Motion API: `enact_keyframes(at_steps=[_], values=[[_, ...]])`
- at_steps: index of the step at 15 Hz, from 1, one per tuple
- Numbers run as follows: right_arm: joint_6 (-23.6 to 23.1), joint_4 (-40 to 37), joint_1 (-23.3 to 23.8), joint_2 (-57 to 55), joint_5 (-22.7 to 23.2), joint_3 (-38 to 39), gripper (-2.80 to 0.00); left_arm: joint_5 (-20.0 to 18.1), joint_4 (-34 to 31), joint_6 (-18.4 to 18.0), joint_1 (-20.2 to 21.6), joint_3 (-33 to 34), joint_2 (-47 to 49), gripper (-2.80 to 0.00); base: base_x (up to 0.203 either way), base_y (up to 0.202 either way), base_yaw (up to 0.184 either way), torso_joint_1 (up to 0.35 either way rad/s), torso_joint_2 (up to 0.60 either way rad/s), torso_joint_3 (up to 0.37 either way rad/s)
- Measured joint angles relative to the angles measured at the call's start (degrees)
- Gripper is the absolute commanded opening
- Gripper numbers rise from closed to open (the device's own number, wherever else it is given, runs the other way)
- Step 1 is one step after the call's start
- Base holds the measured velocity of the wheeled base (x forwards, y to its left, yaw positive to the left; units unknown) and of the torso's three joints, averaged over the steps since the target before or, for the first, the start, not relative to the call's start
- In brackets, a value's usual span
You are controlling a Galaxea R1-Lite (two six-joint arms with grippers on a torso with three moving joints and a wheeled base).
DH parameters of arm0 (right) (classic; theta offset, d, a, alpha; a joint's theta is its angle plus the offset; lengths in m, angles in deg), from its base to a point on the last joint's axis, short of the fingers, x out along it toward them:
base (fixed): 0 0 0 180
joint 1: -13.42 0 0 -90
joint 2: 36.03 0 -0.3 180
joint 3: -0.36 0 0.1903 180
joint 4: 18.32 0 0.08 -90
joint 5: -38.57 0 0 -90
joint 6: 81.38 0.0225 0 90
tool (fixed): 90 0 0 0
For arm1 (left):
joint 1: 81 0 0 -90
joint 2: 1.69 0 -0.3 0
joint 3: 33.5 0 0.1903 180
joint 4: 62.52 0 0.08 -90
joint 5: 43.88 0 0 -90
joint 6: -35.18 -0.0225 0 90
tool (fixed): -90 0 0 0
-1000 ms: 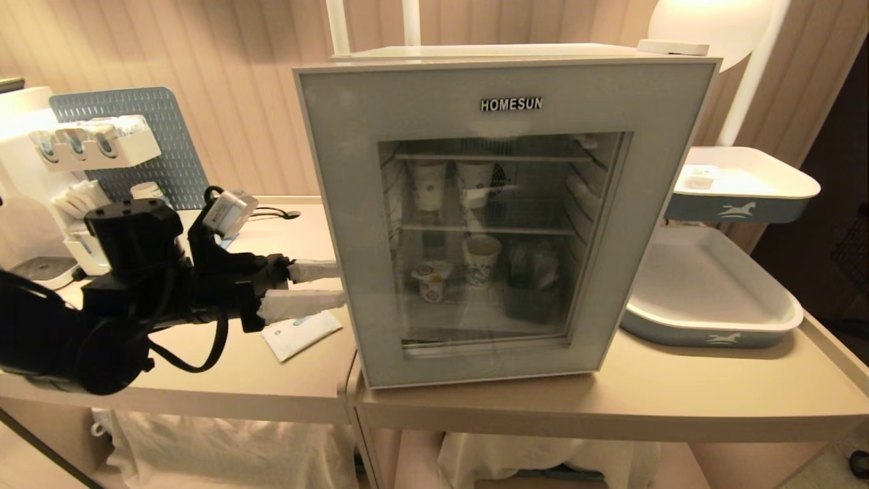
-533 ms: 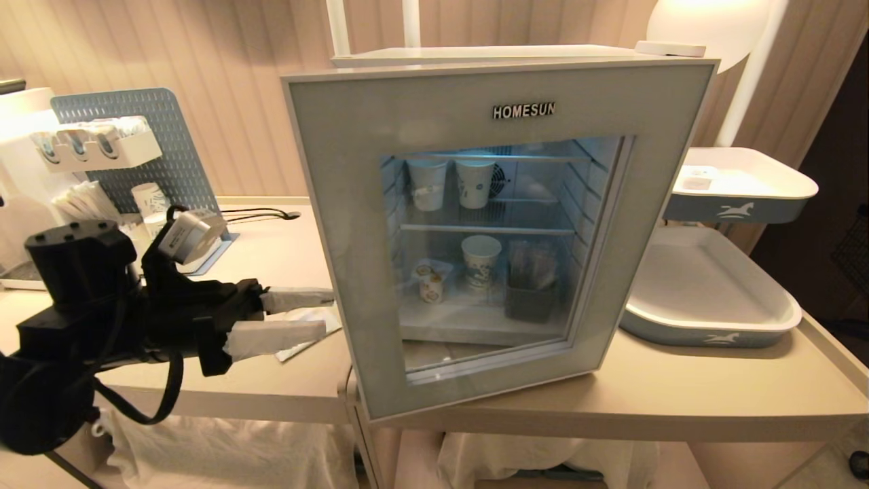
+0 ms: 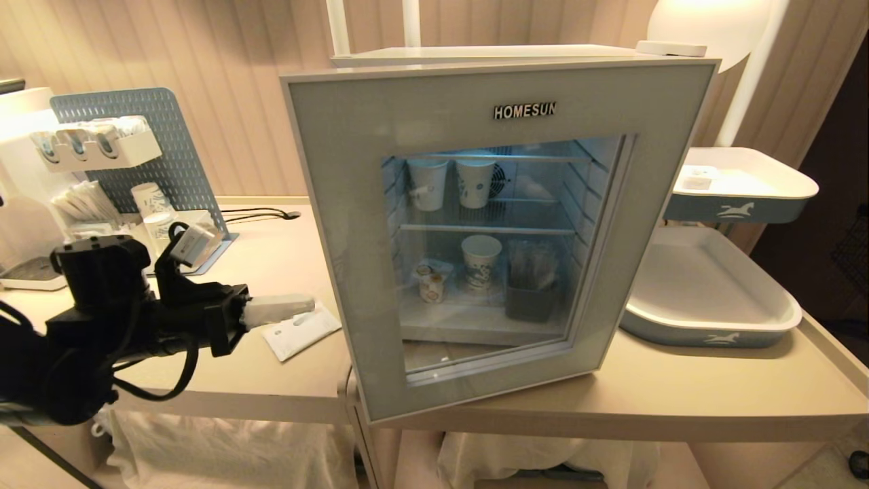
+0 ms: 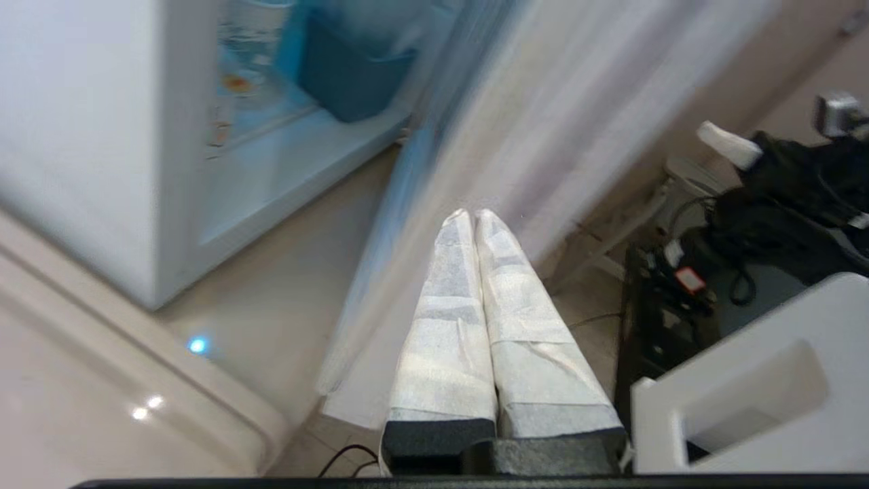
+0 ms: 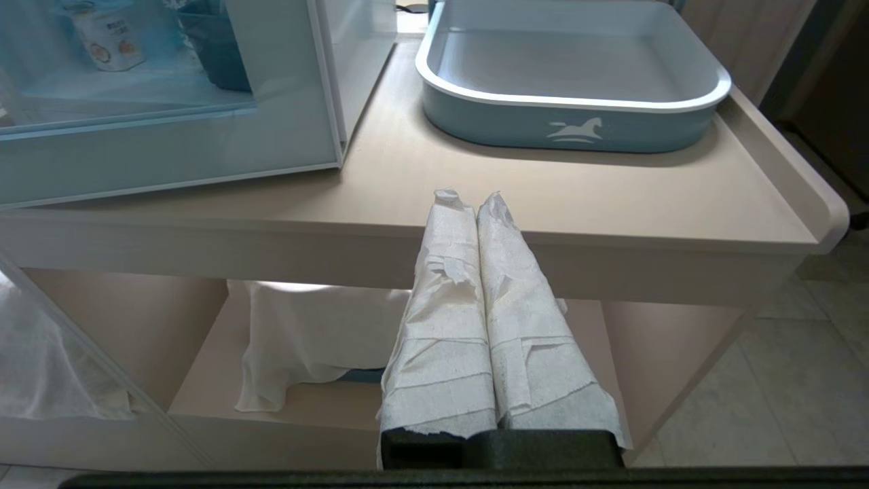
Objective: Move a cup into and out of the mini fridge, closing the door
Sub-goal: Open the freezer door
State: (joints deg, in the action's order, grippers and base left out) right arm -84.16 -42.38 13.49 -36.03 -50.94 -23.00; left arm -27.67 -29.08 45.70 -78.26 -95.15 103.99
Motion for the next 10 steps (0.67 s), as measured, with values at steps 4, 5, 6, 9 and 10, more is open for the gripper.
enact_keyframes(at_steps=[4, 5, 6, 9, 10], values=[[-0.09, -0.01, 0.06, 0.00, 0.02, 0.00, -2.80, 4.93, -0.96, 0.50, -3.69, -8.81, 7.57, -2.80, 0.000, 0.000, 0.000, 0.000, 0.00, 0.000], [-0.16, -0.01, 0.04, 0.00, 0.02, 0.00, -2.80, 5.53, -1.02, 0.70, -5.45, -10.14, 8.75, -2.80, 0.000, 0.000, 0.000, 0.000, 0.00, 0.000], [-0.17, -0.01, 0.04, 0.00, 0.04, 0.00, -2.80, 5.76, -1.27, 1.10, -7.22, -10.96, 9.66, -2.80, 0.000, 0.000, 0.000, 0.000, 0.00, 0.000], [-0.22, -0.01, 0.00, 0.00, 0.11, 0.00, -2.80, 5.92, -1.71, 1.71, -11.78, -11.17, 9.94, -2.80, 0.000, 0.000, 0.000, 0.000, 0.00, 0.000], [-0.24, -0.01, 0.00, 0.00, 0.15, 0.00, -2.80, 5.71, -1.84, 1.83, -12.84, -10.27, 9.09, -2.80, 0.000, 0.000, 0.000, 0.000, 0.00, 0.000]])
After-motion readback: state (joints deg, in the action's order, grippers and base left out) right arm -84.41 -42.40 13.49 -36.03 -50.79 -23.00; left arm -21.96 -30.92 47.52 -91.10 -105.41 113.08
